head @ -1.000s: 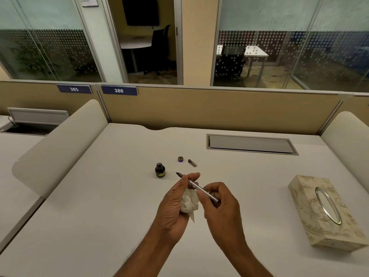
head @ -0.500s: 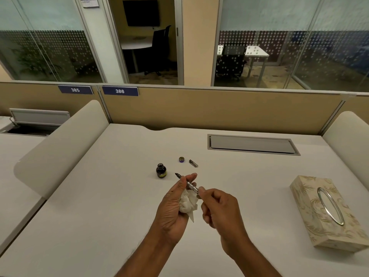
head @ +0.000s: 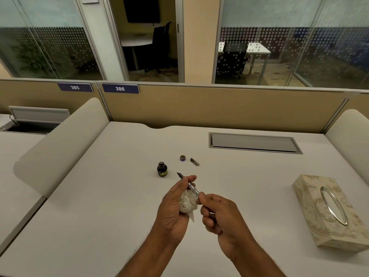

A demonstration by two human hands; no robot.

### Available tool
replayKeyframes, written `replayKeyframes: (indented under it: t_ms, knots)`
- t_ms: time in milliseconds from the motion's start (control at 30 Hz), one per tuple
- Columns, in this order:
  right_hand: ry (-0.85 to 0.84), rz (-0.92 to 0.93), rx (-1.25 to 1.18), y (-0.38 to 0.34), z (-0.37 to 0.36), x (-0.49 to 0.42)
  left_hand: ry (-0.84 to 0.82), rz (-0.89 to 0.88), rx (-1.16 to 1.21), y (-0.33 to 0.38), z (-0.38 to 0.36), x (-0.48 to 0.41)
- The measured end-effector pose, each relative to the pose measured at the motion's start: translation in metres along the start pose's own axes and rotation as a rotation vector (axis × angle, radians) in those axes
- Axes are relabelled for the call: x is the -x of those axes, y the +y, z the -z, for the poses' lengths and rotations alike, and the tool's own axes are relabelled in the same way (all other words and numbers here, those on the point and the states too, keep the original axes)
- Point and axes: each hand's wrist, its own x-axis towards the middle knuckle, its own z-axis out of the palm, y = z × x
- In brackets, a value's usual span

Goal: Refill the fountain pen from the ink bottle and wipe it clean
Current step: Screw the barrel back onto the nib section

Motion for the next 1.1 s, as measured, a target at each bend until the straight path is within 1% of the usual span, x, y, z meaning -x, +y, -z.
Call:
replayKeyframes:
  t_ms: [233,333,400,600,667,767,867,1000,1100]
  knots:
    - [-0.068,-0.159,-0.178,0.002,0.004,-0.004,-0.024,0.015,-0.027,-0.004,0.003,-0.002]
    - [-0.071,-0.176,-0.202,0.005,0.004,-0.008,-0.019,0.026,-0.051,-0.007,0.008,-0.008]
    - [-0.05,-0.113,-0.099,0.009,0.005,-0.011,-0.026,0.02,-0.084,-0.008,0.012,-0.013]
    - [0.142,0.322,0.545,0.03,-0.001,-0.028,-0.012,-0.009,-0.25,-0.009,0.023,-0.029]
    - [0.207,0.41,0.682,0.038,-0.003,-0.038,0.006,0.022,-0.263,-0.011,0.03,-0.036]
    - [0.25,0.493,0.761,0.049,-0.005,-0.055,0.019,0.061,-0.268,-0.014,0.042,-0.046]
    - [0.265,0.525,0.802,0.057,-0.008,-0.072,0.04,0.084,-0.237,-0.019,0.056,-0.06]
    - [0.305,0.521,0.749,0.068,-0.013,-0.091,0.07,0.205,-0.113,-0.018,0.068,-0.073]
    - [0.377,0.535,0.698,0.076,-0.016,-0.106,0.158,0.197,-0.117,-0.016,0.082,-0.082]
